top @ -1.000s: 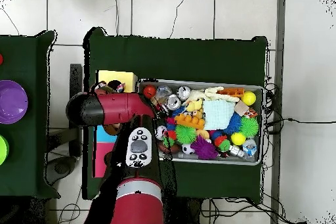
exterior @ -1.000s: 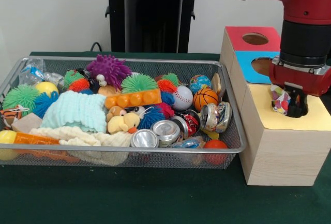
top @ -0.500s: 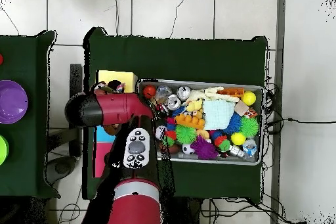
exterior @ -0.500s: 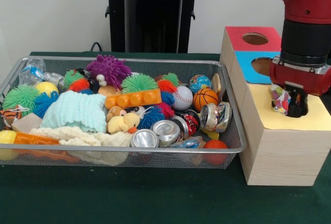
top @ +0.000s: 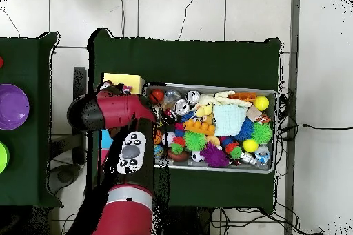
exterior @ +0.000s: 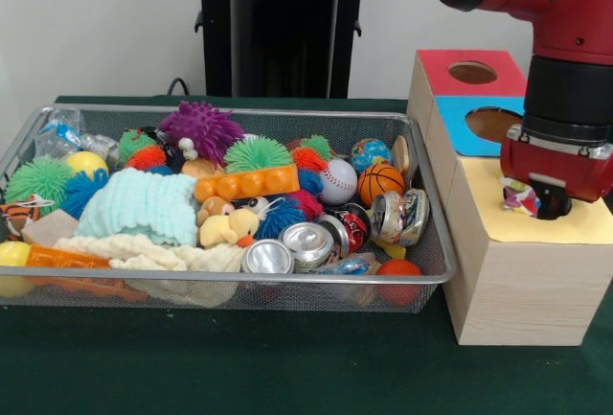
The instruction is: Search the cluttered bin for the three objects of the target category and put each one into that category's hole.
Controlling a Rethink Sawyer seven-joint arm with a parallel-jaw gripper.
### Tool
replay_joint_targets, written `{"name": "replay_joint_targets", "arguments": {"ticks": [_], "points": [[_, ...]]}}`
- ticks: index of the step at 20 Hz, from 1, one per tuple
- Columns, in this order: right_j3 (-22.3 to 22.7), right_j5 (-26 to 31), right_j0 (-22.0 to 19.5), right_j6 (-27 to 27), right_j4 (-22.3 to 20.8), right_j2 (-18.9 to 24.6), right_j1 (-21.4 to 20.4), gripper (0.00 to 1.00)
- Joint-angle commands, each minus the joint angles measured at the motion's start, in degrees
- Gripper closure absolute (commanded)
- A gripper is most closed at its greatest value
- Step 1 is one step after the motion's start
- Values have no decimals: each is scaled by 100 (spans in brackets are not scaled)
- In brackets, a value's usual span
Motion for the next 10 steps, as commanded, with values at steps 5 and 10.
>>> {"name": "replay_joint_targets", "arguments": {"ticks": [5,10], "points": [[-305,-1334,39,482,-198,71,1611,100],[-272,-1275,44,474,-175,77,1575,100]]}}
